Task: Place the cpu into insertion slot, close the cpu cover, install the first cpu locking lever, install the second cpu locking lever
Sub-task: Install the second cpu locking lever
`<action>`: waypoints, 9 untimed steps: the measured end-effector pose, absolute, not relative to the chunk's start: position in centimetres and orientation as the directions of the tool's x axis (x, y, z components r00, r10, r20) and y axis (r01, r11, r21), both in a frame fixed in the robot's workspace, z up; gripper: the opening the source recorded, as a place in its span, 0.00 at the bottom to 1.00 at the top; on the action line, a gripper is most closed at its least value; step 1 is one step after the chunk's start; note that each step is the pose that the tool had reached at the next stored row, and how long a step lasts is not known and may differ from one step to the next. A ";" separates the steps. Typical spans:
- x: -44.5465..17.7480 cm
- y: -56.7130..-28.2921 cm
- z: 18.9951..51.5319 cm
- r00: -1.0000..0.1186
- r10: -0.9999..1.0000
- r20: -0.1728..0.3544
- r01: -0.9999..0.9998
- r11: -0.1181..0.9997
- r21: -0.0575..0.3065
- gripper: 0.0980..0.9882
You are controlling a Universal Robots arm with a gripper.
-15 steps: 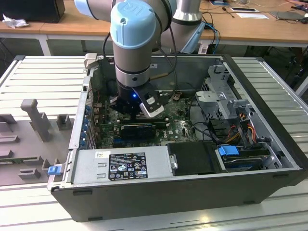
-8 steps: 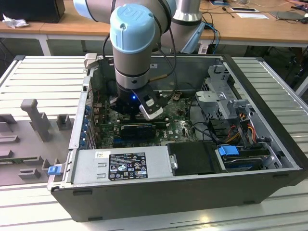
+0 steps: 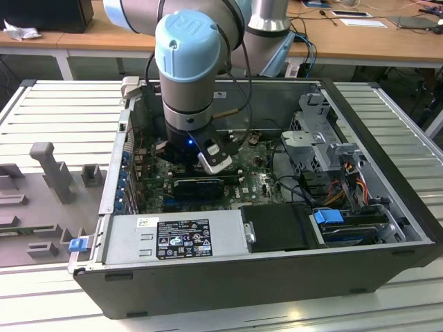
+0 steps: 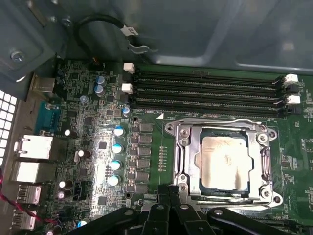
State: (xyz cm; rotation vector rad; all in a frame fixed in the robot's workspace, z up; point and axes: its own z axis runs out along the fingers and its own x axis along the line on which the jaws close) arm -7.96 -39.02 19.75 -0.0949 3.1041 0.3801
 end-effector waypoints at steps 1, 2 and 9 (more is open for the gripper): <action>-8.0 -39.0 19.9 -0.998 -0.059 -0.020 -0.062 0.969 0.241 0.01; -8.0 -39.0 20.1 -0.998 -0.059 -0.020 -0.062 0.969 0.241 0.01; -8.0 -39.0 21.7 -0.998 -0.059 -0.020 -0.062 0.969 0.239 0.01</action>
